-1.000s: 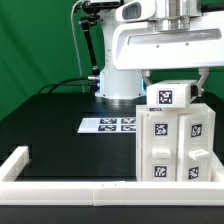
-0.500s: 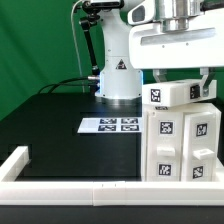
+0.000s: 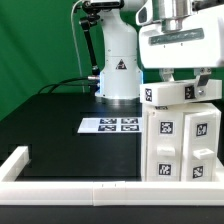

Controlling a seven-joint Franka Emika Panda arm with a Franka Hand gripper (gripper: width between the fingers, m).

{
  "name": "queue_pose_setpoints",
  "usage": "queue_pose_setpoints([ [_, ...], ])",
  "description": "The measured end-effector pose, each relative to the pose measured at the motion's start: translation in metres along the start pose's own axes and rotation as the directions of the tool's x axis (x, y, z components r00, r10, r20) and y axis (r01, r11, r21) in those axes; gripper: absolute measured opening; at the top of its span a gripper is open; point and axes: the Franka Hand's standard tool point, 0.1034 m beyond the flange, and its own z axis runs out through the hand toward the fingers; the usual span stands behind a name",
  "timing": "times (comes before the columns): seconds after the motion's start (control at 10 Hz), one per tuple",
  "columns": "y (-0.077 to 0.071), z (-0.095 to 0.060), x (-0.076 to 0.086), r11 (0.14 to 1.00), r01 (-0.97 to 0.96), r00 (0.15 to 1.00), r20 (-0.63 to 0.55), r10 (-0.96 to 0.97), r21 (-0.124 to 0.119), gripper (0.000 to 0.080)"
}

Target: Assemble cabinet

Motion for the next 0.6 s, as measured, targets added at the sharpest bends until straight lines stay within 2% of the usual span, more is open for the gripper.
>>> queue_pose_setpoints([
  [0.3,0.0023,0.0,-0.0064,0.918,-0.395,0.918,0.029,0.395,0.019,0.056],
  [0.6,0.0015,-0.0001,-0.0073,0.793,-0.609,0.792,0.068,0.607,0.006,0.056],
])
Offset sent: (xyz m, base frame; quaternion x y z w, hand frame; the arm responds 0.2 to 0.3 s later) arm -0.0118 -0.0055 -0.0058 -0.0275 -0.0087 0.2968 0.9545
